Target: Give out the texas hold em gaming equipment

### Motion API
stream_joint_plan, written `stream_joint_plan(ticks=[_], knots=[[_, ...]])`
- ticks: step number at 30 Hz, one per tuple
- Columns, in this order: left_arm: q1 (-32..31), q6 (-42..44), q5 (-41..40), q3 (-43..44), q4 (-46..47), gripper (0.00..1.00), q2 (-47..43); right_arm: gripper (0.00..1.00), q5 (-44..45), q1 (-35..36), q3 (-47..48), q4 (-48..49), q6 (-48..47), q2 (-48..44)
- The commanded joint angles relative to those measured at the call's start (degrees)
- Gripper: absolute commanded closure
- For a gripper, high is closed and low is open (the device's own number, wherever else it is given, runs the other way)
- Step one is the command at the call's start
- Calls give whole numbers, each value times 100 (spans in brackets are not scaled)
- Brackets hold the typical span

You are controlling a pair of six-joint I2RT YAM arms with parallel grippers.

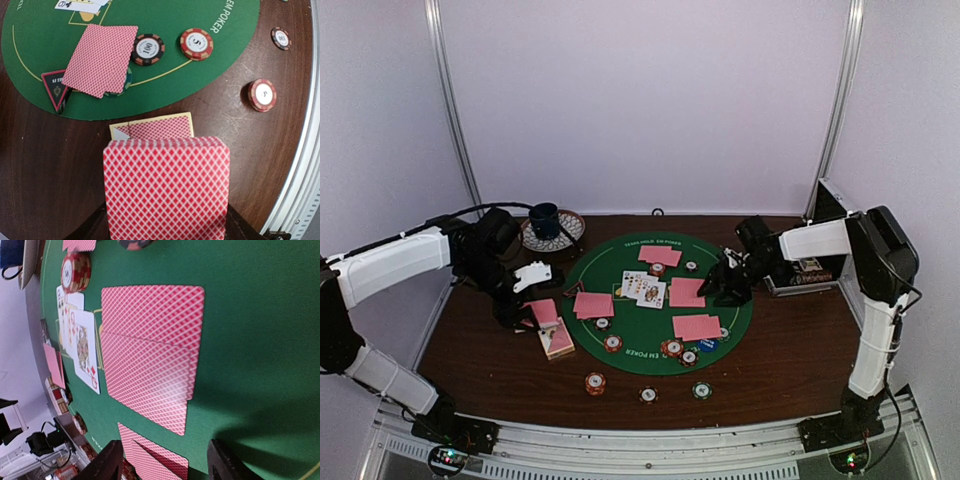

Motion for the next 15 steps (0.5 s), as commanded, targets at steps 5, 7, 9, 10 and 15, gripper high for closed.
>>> stream_joint_plan(ticks=[5, 7, 9, 10, 15], knots=[[744, 657, -115, -909, 439, 100, -457, 9, 889, -20, 422, -1035, -325, -915], [899, 900, -133, -1197, 519, 100, -585, 6, 993, -20, 465, -1177, -356, -1055], [942, 1024, -157, -1419, 565, 100, -667, 3, 1077, -16, 452, -1280, -361, -1216], [942, 1092, -165, -1506, 582, 100, -695, 2, 1116, -15, 433, -1309, -351, -1294], [952, 1226, -248, -1907, 899, 100, -702, 1, 1260, -12, 185, -1336, -226, -1714]])
